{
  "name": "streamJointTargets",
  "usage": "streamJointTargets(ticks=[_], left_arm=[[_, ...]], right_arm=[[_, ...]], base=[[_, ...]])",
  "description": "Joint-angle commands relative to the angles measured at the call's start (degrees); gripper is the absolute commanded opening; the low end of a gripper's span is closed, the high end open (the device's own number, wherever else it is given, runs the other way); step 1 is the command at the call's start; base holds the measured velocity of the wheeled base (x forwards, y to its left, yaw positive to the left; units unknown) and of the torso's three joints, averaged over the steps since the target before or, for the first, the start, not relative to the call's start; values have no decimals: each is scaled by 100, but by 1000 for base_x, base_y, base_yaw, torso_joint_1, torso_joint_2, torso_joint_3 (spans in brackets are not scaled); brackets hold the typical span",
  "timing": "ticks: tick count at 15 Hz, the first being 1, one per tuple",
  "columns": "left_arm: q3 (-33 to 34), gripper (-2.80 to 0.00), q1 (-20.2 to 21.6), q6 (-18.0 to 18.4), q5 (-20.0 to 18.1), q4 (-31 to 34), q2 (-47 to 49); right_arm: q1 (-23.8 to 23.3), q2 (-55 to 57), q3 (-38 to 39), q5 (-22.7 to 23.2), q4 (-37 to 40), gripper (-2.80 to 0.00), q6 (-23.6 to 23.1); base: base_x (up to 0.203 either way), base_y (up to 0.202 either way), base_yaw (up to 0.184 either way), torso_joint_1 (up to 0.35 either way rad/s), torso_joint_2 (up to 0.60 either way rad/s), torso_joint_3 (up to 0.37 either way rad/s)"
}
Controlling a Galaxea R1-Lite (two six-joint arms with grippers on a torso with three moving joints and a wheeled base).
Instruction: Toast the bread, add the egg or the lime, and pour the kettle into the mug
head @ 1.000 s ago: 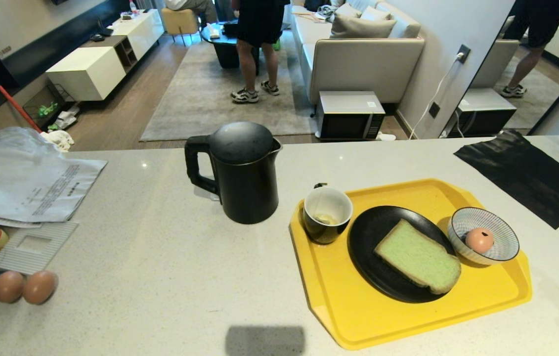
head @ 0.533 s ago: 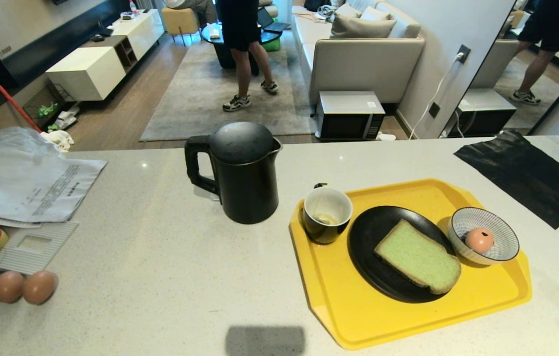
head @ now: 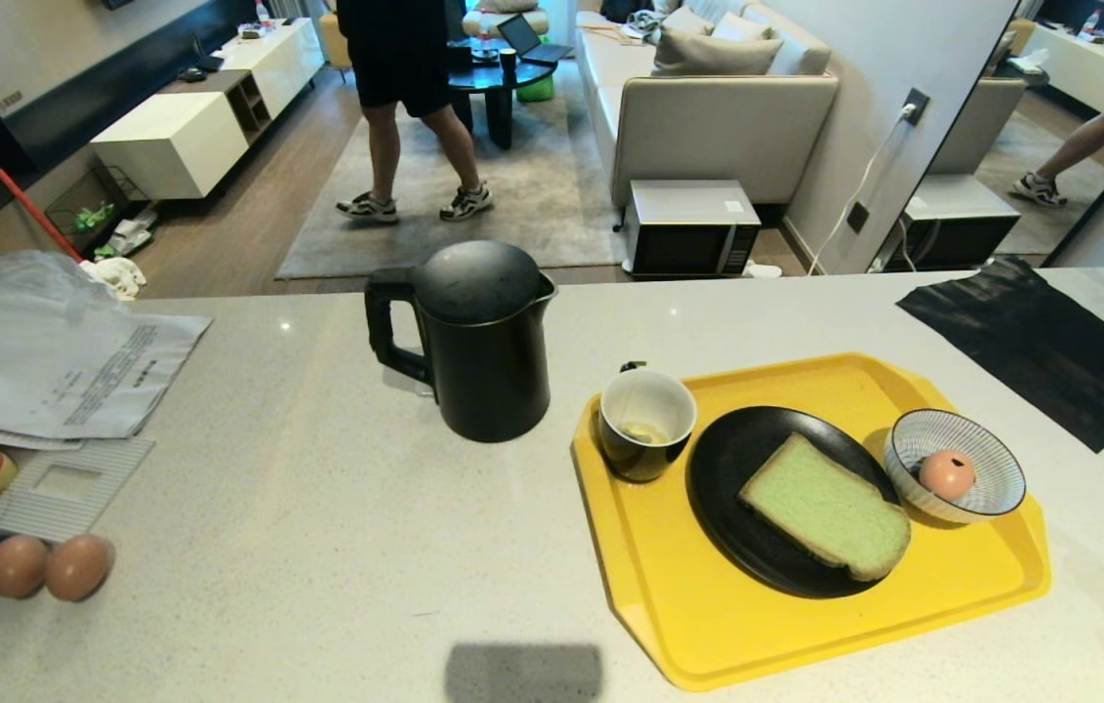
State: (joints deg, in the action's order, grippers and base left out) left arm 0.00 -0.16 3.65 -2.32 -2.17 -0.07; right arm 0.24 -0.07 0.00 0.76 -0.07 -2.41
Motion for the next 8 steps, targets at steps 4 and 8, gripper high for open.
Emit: streamJointTargets(ticks=[4, 8], left_arm=[[97, -280, -2, 5, -5, -3, -1], [97, -280, -2, 5, 3, -3, -1]], right_arm=[[2, 7, 0, 3, -1, -280, -5], [2, 7, 0, 3, -1, -280, -5]], base=[[0, 0, 0, 0, 0, 0], [0, 0, 0, 0, 0, 0]])
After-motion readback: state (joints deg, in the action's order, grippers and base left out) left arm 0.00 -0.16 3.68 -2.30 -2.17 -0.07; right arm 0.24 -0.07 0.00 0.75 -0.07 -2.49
